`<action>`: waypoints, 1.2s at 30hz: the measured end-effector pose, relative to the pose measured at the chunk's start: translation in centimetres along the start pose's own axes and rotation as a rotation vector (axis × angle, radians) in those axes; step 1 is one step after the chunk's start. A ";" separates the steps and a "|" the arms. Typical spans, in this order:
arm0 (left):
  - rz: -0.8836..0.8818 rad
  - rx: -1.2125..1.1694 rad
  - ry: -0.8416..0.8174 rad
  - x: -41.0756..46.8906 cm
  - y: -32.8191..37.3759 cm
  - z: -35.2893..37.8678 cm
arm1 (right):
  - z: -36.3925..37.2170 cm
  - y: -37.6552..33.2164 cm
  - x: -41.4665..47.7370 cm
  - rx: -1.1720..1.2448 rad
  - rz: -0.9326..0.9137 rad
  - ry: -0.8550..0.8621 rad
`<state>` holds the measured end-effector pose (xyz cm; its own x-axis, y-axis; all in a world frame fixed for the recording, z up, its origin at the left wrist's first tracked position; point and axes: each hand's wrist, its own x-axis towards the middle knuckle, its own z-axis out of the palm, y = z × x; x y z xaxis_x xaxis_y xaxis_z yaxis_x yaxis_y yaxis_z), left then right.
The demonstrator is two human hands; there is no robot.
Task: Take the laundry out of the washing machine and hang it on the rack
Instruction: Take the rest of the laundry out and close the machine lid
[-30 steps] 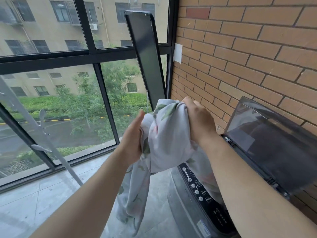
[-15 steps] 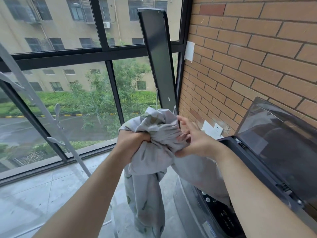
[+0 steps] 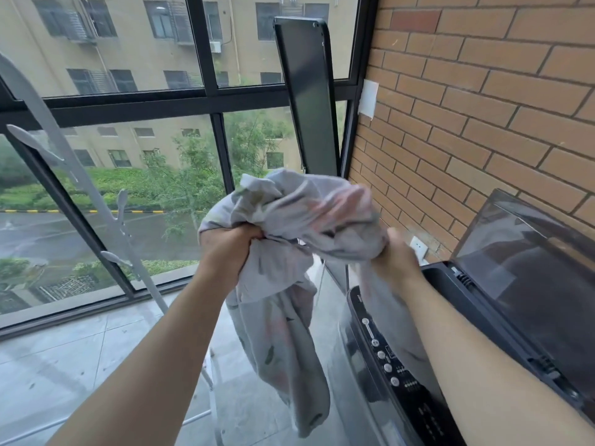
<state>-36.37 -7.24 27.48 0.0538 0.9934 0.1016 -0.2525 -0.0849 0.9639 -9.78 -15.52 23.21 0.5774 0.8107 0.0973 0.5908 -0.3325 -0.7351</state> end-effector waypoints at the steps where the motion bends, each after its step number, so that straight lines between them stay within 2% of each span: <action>1: 0.032 0.032 0.006 0.2 -0.2 0.0 | -1.3 -1.6 0.7 0.046 -0.002 0.122; 3: 0.049 0.113 0.015 0.3 -0.5 0.2 | -4.0 -5.4 1.6 0.165 -0.093 0.286; 5: 0.014 0.128 -0.029 0.2 -0.9 0.8 | -6.0 -9.6 1.6 0.351 -0.260 0.290; 7: -0.057 0.099 -0.063 -0.2 -1.1 1.7 | -6.4 -12.7 0.9 0.436 -0.361 0.149; 10: -0.230 0.031 -0.243 -1.2 -1.1 2.6 | -4.4 -14.1 -0.5 0.116 -0.362 -0.171; 12: -0.279 0.079 -0.340 -1.7 -1.3 2.7 | -2.7 -13.8 -1.6 0.073 -0.378 -0.370; 14: -0.256 0.125 -0.282 -1.6 -1.4 2.3 | -1.8 -13.4 -1.9 0.289 -0.366 -0.483; 17: -0.196 0.184 -0.209 -1.1 -1.6 1.3 | -1.5 -13.1 -1.8 0.612 -0.236 -0.604; 20: -0.212 0.141 -0.154 -0.7 -2.0 0.8 | -1.1 -12.5 -1.6 0.624 -0.223 -0.634; 25: -0.228 -0.093 -0.035 0.3 -2.2 0.3 | -0.3 -10.7 -0.1 0.855 -0.135 -0.737; 27: -0.213 -0.134 -0.001 0.8 -1.8 -0.2 | 0.2 -8.8 0.7 0.741 -0.228 -0.735; 30: -0.173 -0.184 -0.049 1.4 -0.5 -1.0 | 1.1 -5.6 1.4 0.078 -0.245 -0.689; 32: -0.142 -0.195 -0.100 1.5 0.5 -1.3 | 2.3 -3.0 1.5 -0.211 -0.195 -0.740; 33: -0.130 -0.199 -0.115 1.5 1.0 -1.3 | 3.1 -1.9 1.3 -0.251 -0.172 -0.791; 34: -0.119 -0.204 -0.128 1.4 1.3 -1.4 | 4.0 -0.9 0.9 -0.190 -0.135 -0.851; 36: -0.093 -0.191 -0.162 1.4 1.8 -1.4 | 5.7 0.7 0.2 0.067 -0.043 -0.902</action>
<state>-38.11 -5.89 29.02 0.2350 0.9697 0.0674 -0.4162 0.0377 0.9085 -12.53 -12.84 18.88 -0.1225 0.9008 -0.4165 0.5514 -0.2872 -0.7832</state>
